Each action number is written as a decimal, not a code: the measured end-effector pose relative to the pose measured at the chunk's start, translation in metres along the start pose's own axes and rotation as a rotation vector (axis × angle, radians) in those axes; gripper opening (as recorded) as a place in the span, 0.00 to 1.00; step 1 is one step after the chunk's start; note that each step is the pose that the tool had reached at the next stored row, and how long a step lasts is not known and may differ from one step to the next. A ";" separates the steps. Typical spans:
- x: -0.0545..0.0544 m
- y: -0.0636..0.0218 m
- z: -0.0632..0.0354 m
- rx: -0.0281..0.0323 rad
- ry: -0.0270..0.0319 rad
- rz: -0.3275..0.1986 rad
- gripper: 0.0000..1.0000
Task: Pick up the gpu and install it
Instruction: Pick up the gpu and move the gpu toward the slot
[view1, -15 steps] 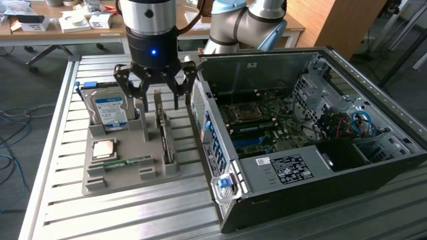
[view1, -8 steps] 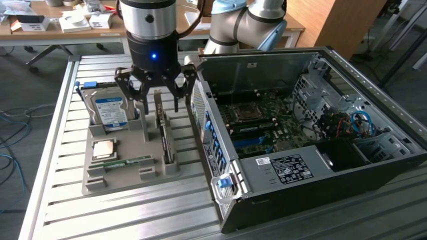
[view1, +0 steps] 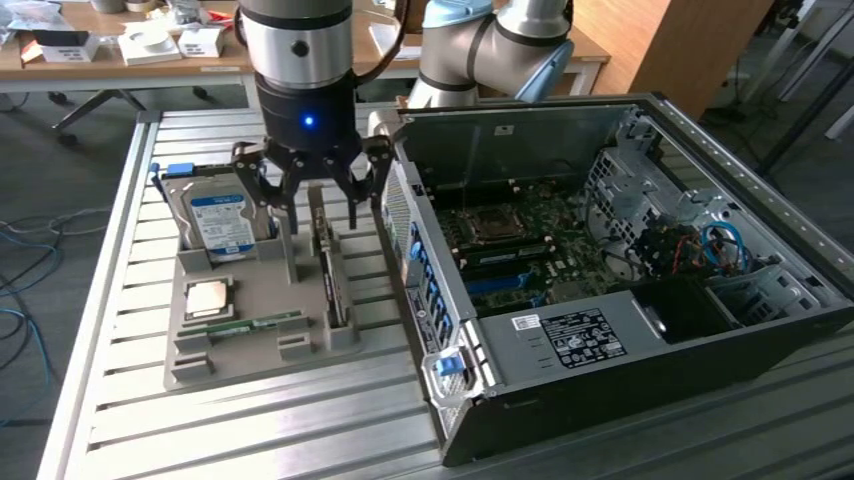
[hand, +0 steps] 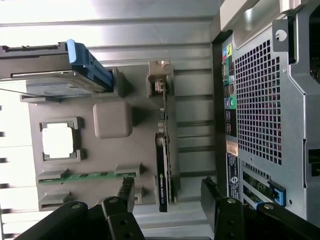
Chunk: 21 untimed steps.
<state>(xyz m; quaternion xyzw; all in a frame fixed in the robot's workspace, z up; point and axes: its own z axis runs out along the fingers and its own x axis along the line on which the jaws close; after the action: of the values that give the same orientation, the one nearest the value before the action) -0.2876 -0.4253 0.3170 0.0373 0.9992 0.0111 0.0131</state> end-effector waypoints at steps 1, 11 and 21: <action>0.000 0.0000 0.0013 -0.0001 -0.0001 0.000 0.65; 0.001 -0.0004 0.0167 -0.0002 -0.0018 0.000 0.65; 0.001 -0.0008 0.0323 -0.0003 -0.0032 0.000 0.65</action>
<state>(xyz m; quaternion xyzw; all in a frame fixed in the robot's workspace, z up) -0.2878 -0.4253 0.2847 0.0373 0.9991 0.0112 0.0146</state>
